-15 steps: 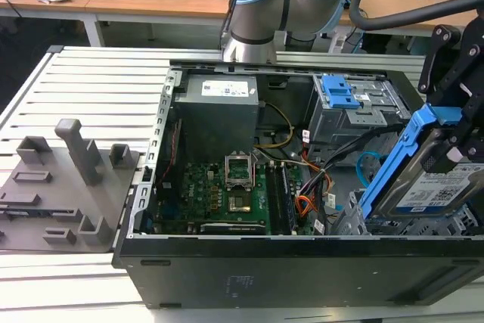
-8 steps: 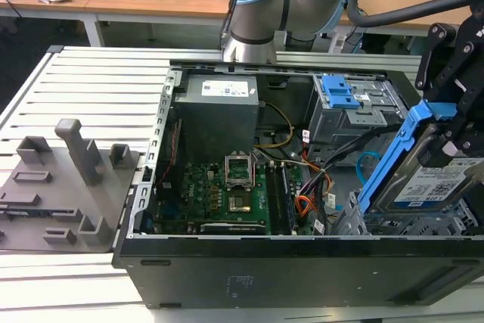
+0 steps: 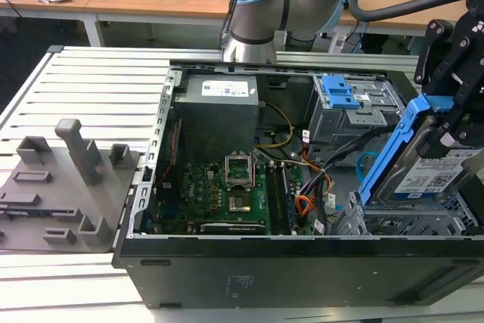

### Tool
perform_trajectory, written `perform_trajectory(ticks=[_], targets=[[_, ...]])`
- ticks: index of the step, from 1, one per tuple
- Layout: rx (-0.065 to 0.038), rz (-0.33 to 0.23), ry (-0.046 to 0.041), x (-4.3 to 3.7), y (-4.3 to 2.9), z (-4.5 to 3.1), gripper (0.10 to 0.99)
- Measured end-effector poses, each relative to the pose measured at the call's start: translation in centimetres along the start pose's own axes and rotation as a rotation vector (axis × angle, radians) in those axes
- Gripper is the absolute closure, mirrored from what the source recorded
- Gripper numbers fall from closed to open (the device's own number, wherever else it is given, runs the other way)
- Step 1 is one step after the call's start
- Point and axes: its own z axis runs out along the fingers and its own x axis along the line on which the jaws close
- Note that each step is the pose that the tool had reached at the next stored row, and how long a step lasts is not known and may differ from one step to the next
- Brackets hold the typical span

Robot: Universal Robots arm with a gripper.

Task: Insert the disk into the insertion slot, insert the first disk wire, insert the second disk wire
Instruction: 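Insert the disk into the insertion slot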

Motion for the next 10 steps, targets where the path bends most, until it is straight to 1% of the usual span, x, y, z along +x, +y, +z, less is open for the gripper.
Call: perform_trajectory(ticks=[4, 6, 10], targets=[[0.000, 0.043, -0.0013, -0.02, -0.01, 0.20, 0.722], [0.000, 0.045, -0.0015, -0.02, -0.01, 0.25, 0.722], [-0.001, 0.045, -0.0011, -0.02, -0.07, 0.78, 0.722]])
